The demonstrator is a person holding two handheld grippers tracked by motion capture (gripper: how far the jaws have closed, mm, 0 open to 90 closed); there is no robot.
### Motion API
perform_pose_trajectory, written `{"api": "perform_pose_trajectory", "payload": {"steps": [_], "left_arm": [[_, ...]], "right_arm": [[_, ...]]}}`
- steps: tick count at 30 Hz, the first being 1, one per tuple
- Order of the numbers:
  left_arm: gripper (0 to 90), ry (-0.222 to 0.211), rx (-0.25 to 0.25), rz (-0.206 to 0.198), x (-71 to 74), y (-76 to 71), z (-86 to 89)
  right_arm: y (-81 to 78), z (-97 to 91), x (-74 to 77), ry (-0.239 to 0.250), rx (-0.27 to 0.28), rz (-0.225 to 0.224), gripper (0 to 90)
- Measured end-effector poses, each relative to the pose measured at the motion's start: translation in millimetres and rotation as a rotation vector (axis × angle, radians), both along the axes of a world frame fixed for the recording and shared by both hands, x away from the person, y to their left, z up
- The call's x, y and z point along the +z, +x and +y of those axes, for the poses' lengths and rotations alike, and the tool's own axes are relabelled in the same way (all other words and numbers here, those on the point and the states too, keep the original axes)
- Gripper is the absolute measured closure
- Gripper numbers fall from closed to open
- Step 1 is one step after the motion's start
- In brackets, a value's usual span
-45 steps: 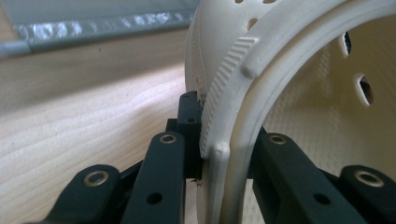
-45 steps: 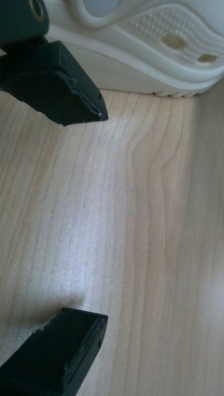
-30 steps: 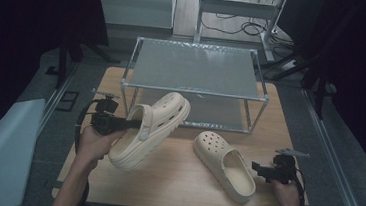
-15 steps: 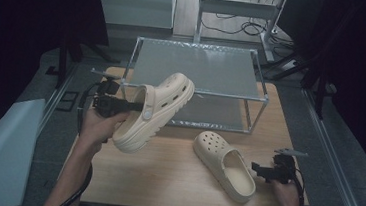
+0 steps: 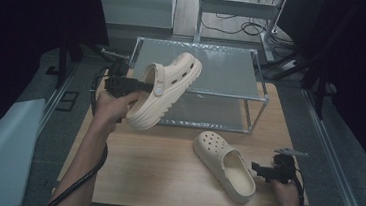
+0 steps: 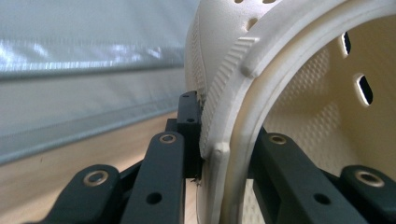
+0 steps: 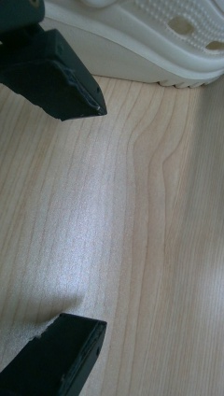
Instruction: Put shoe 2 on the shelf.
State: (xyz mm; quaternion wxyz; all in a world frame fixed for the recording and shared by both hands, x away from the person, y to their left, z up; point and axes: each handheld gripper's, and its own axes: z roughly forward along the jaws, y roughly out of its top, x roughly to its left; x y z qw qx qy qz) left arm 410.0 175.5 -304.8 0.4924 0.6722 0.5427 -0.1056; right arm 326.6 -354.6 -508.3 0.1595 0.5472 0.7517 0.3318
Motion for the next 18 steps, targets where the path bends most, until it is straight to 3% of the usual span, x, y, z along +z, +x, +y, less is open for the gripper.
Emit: {"api": "perform_pose_trajectory", "payload": {"steps": [18], "left_arm": [[76.9, -0.097, 0.202, 0.003, -5.5, 53.0, -20.5]], "right_arm": [[1.0, -1.0, -1.0, 0.016, -0.005, 0.002, 0.8]]}}
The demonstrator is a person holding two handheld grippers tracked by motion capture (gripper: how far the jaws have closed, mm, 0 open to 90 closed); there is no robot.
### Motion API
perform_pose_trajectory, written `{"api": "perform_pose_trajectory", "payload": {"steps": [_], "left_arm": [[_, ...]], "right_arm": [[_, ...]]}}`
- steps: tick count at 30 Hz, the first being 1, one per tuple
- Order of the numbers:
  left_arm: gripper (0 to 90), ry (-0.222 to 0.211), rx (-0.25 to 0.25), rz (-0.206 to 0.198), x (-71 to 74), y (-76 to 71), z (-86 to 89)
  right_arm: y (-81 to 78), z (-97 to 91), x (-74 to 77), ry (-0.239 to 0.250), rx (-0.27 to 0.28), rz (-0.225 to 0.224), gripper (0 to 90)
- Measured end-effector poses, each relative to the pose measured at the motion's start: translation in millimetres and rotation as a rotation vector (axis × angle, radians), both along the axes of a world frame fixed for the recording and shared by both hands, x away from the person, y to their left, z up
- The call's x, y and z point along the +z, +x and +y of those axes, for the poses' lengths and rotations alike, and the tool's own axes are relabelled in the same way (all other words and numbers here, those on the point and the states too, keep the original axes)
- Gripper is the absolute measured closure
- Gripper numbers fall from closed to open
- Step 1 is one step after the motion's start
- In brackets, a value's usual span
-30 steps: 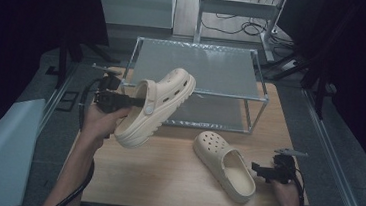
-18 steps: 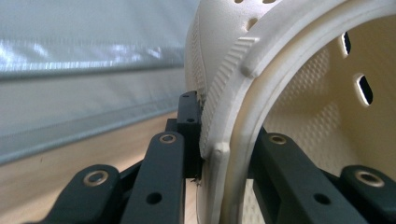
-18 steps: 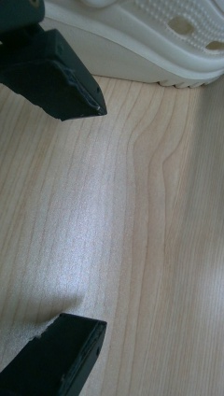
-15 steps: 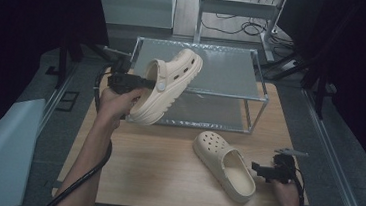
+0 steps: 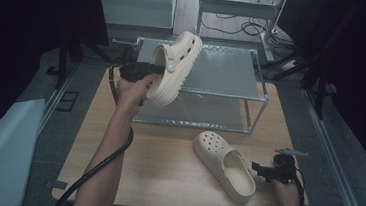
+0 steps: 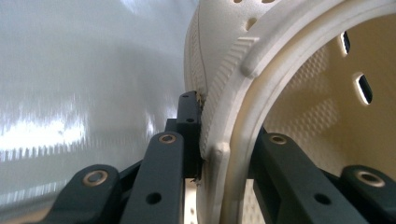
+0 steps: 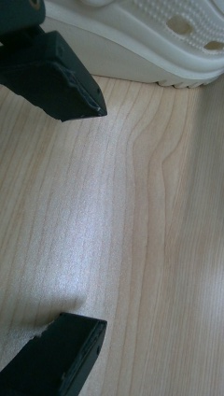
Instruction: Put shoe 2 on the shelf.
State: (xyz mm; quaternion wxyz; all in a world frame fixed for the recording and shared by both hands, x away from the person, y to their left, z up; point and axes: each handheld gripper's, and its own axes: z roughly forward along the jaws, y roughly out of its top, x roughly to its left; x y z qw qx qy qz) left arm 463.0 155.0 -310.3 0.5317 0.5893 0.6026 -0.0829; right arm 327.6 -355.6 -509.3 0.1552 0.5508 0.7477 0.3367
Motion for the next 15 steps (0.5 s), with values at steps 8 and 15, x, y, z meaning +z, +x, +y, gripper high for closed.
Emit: {"api": "perform_pose_trajectory", "payload": {"steps": [8, 15], "left_arm": [[76.8, -0.024, 0.085, 0.005, -0.6, 25.7, -10.7], [76.7, -0.007, 0.184, 0.013, -4.0, 45.9, -14.6]], "right_arm": [[1.1, -1.5, -0.8, -0.002, 0.004, 0.0, 1.1], [1.5, -3.1, -1.3, 0.0, 0.006, 0.003, 1.3]]}}
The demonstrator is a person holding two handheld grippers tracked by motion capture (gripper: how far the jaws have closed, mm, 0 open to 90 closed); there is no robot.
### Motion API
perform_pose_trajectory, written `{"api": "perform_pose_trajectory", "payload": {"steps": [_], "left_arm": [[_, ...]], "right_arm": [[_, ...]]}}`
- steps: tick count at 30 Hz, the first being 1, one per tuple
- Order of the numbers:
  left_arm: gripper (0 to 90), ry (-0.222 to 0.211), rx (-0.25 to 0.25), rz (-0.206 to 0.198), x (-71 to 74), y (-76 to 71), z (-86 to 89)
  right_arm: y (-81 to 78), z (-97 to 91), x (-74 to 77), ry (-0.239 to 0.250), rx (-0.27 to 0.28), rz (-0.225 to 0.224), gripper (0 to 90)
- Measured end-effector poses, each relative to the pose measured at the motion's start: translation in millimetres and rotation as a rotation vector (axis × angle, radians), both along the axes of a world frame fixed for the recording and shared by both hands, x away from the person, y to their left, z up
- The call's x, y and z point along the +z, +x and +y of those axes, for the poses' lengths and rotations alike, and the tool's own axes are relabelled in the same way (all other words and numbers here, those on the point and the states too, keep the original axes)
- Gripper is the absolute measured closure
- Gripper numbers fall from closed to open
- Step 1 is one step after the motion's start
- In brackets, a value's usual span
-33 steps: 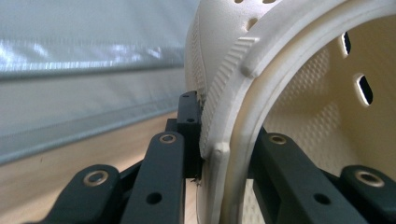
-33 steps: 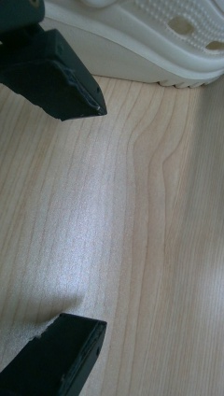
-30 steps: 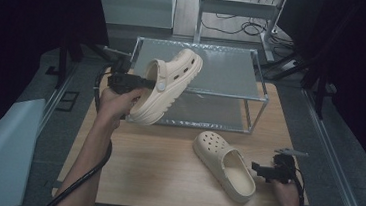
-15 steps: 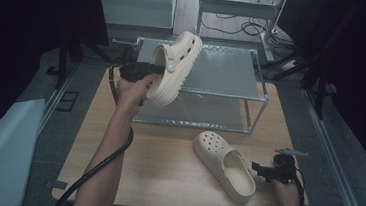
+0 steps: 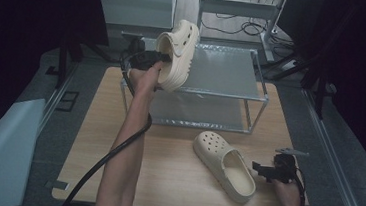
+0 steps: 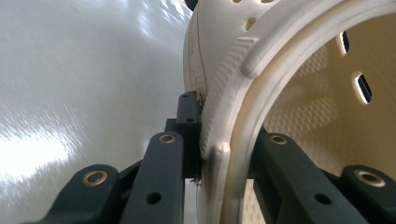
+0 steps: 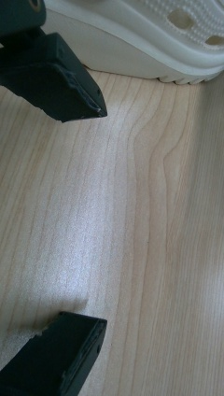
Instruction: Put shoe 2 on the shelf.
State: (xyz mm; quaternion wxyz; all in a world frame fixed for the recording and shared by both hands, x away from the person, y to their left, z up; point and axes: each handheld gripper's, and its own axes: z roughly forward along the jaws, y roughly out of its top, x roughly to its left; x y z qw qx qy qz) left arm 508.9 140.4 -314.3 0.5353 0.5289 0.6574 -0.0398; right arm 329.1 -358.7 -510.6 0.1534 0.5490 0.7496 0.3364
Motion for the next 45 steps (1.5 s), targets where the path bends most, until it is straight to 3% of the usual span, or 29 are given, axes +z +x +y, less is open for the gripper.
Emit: {"api": "perform_pose_trajectory", "payload": {"steps": [8, 13, 21, 26, 30, 39, 45], "left_arm": [[76.6, 0.075, 0.094, 0.013, -2.8, 14.7, -1.0], [76.4, 0.114, 0.114, 0.026, -6.2, 21.8, -1.9], [71.8, 0.116, 0.107, 0.029, -13.1, 28.6, -6.8], [63.8, 0.069, 0.088, 0.022, -18.0, 29.9, -8.7], [54.0, 0.071, 0.054, 0.019, -20.3, 32.3, -13.8], [29.6, 0.132, 0.003, 0.003, -18.9, 34.0, -29.9], [27.4, 0.116, -0.003, -0.013, -15.5, 30.7, -29.0]], "right_arm": [[0.2, -1.1, 0.0, 0.006, -0.004, 0.004, 1.7], [0.6, -2.4, -0.1, 0.009, -0.005, 0.001, 2.0], [0.5, -3.6, 0.8, 0.012, -0.009, -0.007, 2.0], [0.8, -3.2, 0.6, 0.014, -0.01, -0.008, 2.0], [0.7, -3.6, 0.6, 0.014, -0.007, -0.007, 2.1], [0.8, -3.7, 0.5, 0.015, -0.007, -0.006, 2.2], [0.7, -2.9, 0.6, 0.015, -0.005, -0.005, 2.3]]}}
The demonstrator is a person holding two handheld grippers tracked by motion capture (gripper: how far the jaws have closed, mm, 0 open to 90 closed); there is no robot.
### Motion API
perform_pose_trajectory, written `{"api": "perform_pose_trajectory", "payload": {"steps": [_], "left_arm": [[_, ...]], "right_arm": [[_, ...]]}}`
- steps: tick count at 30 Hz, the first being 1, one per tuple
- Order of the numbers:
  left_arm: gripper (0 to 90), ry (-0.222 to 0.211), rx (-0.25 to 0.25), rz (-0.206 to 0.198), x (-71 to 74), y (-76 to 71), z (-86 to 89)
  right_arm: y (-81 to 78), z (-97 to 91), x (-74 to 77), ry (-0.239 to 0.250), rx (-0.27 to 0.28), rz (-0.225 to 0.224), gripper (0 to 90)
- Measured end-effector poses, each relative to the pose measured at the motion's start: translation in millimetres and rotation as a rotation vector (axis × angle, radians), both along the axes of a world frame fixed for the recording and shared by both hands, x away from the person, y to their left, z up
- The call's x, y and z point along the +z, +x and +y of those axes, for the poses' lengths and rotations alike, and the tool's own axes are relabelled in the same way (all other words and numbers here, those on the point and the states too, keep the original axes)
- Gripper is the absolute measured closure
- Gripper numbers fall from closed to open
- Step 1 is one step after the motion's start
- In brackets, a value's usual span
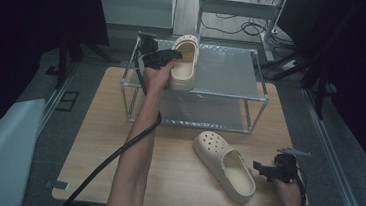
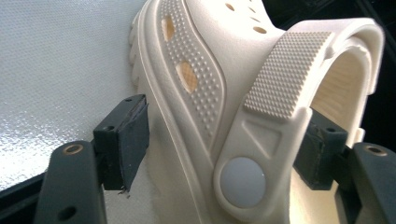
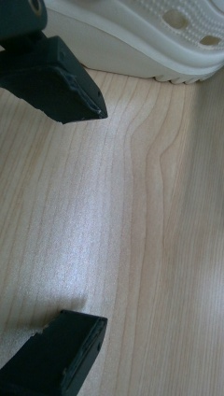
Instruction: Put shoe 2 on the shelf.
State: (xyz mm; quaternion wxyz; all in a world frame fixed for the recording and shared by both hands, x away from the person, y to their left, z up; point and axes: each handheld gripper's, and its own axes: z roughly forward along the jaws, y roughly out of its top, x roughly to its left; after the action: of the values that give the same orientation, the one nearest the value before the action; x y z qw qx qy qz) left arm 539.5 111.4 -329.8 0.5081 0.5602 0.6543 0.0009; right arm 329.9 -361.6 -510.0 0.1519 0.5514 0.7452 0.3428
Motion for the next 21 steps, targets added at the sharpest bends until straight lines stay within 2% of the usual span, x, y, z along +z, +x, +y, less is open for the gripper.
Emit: {"api": "perform_pose_trajectory", "payload": {"steps": [4, 6, 11, 18, 21], "left_arm": [[25.1, 0.022, -0.019, -0.029, 6.2, -4.0, 3.1], [23.0, 0.032, -0.04, -0.052, 10.6, -7.4, 5.9], [14.4, 0.07, -0.096, -0.078, 17.5, -15.8, 10.0], [13.0, 0.079, -0.159, -0.108, 21.6, -31.4, 21.0], [10.6, 0.051, -0.184, -0.122, 22.5, -38.6, 26.3]], "right_arm": [[0.0, 0.1, 0.0, 0.001, 0.001, 0.0, 2.4], [0.0, 0.1, 0.4, 0.001, 0.005, 0.001, 2.5], [-0.3, 1.2, 1.2, 0.0, 0.009, -0.017, 2.5], [0.0, 3.0, 1.1, -0.004, 0.016, -0.016, 2.5], [0.1, 3.8, 1.1, -0.005, 0.018, -0.012, 2.5]]}}
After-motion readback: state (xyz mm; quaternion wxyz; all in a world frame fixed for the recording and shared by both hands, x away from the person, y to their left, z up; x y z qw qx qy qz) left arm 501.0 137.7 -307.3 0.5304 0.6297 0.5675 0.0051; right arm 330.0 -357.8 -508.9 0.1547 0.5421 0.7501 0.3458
